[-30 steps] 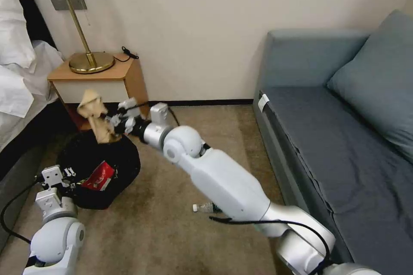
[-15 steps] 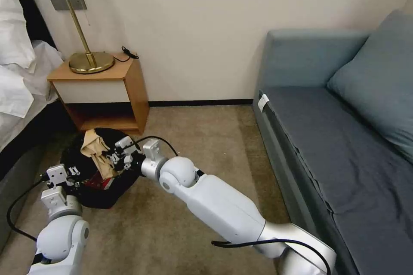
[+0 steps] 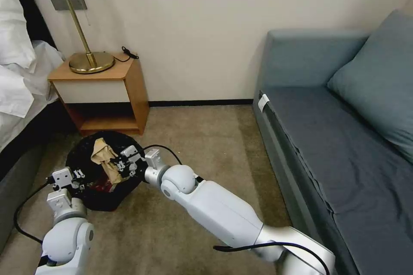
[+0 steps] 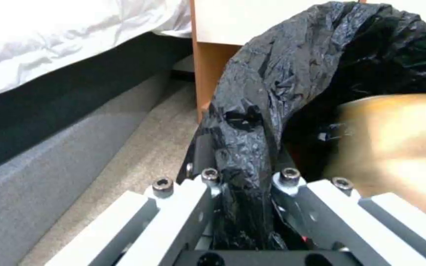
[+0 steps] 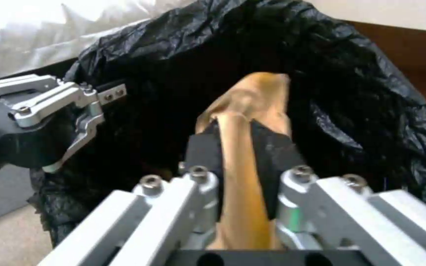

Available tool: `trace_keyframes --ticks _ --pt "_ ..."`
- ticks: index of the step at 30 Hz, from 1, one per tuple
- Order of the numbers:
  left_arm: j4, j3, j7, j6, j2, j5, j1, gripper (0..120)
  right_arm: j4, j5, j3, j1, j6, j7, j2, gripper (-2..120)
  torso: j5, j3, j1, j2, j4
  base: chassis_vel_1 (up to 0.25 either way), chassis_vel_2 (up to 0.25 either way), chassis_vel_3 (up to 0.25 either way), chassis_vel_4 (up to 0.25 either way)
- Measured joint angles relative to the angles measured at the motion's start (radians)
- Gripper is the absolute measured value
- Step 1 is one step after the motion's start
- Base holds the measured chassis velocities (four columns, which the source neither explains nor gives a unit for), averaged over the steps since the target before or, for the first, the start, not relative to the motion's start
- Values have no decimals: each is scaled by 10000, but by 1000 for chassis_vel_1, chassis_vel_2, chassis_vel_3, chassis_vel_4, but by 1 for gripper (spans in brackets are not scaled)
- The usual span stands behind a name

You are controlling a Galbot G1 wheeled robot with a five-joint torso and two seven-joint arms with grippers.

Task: Pick up the trash bin, then pick up the garbage on the floor and place it into the trash bin.

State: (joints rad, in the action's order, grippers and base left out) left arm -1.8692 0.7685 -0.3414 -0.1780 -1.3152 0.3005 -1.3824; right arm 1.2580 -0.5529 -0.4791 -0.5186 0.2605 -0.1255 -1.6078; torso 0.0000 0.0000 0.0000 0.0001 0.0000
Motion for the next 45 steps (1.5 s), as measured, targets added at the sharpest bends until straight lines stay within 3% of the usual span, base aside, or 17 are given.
trace_keyframes --ticks 14,18,23,37,45 --pt "-5 41 -10 47 47 -28 -52 4 5 111 122 41 0 4 63 63 0 0 0 0 1 0 0 0 0" --pt "9 79 -11 93 95 -82 -58 4 8 110 321 260 5 8 219 83 0 0 0 0 0 0 0 0 0" --pt "63 82 -10 151 103 -219 -57 4 94 109 560 443 16 52 295 97 0 0 0 -1 1 0 0 0 0" --pt "267 131 4 227 237 -279 -49 4 -395 400 1334 1065 -85 92 861 99 0 0 0 -2 1 0 0 0 0" --pt "270 94 10 228 275 -290 6 4 -651 469 1750 1163 13 255 1614 100 2 1 0 -3 0 0 0 0 0"
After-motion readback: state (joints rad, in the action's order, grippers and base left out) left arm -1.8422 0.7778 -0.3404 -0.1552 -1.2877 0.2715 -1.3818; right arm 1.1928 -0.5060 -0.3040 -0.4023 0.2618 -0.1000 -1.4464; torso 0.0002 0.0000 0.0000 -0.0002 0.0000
